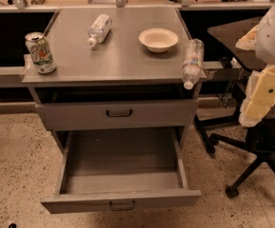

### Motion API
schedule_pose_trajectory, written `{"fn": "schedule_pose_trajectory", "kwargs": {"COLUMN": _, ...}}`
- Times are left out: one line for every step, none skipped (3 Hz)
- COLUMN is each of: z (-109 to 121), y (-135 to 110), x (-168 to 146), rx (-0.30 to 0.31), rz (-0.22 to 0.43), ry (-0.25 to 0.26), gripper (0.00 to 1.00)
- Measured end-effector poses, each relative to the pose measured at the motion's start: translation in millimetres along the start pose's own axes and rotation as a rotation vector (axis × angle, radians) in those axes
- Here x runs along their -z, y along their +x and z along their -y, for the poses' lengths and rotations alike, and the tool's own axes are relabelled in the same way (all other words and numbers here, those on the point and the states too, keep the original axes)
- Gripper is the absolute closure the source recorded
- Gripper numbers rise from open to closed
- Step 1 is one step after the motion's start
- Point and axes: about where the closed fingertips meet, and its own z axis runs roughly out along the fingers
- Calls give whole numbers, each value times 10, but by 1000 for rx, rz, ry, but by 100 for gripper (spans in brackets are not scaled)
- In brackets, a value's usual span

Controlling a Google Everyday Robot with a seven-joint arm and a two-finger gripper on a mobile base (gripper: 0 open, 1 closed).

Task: Place water bottle into middle drawer

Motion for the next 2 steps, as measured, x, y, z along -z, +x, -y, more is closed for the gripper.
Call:
{"fn": "schedule_pose_trajectory", "kwargs": {"z": 0, "y": 0, "x": 0, "rx": 0, "rz": 0, "ry": 0, "gripper": 0}}
{"fn": "schedule_pose_trajectory", "kwargs": {"z": 183, "y": 40, "x": -130, "rx": 65, "rz": -35, "ry": 7, "gripper": 0}}
